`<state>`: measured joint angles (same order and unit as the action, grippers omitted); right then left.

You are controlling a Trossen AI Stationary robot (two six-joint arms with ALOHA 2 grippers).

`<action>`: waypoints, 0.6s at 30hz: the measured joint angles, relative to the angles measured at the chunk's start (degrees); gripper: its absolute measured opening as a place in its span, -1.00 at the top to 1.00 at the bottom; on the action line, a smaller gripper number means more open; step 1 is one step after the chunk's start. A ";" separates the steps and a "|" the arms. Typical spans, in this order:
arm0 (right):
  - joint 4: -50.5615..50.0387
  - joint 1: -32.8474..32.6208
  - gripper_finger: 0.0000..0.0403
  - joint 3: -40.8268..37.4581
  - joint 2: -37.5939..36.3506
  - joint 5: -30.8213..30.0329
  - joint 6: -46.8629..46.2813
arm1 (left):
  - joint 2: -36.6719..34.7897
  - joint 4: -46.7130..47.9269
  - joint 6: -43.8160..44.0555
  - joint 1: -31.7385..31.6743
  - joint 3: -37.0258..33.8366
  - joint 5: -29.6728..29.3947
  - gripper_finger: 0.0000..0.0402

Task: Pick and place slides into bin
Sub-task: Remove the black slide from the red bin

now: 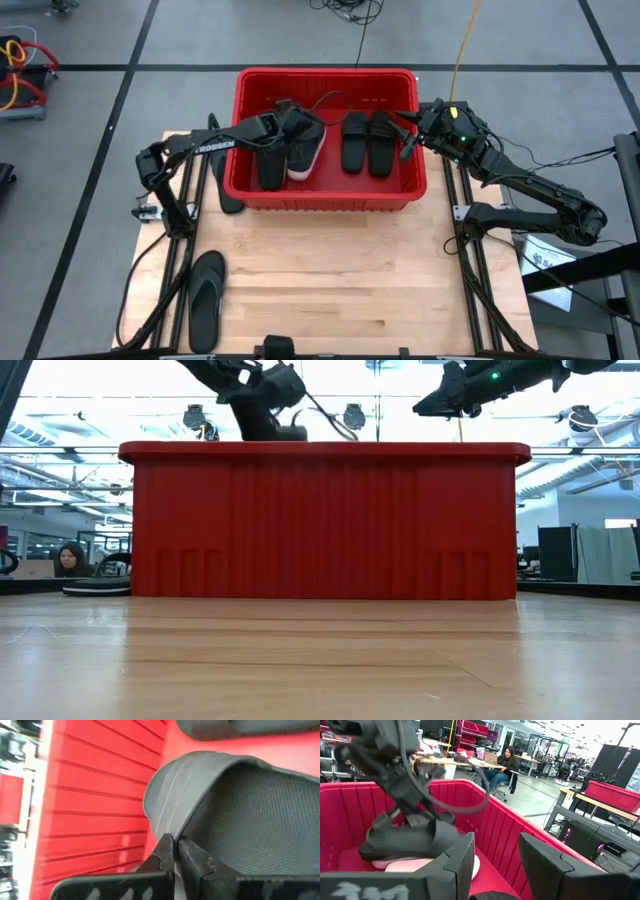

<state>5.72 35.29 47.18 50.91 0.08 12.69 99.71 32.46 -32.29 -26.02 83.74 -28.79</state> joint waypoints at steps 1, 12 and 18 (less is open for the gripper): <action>0.00 -0.01 0.29 0.00 -0.01 0.00 -0.11 | -1.03 -0.10 -0.42 0.28 -0.02 -0.28 0.99; -0.01 -0.01 0.29 0.00 -0.02 -0.02 -1.10 | -13.97 -2.07 5.87 6.86 0.04 -2.33 0.99; -0.17 0.00 0.29 0.00 -0.02 -0.02 -1.09 | -18.81 2.74 18.88 14.42 0.09 -2.31 0.99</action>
<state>5.54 35.28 47.18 50.89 0.05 11.60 80.90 35.19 -13.40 -11.60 83.83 -31.10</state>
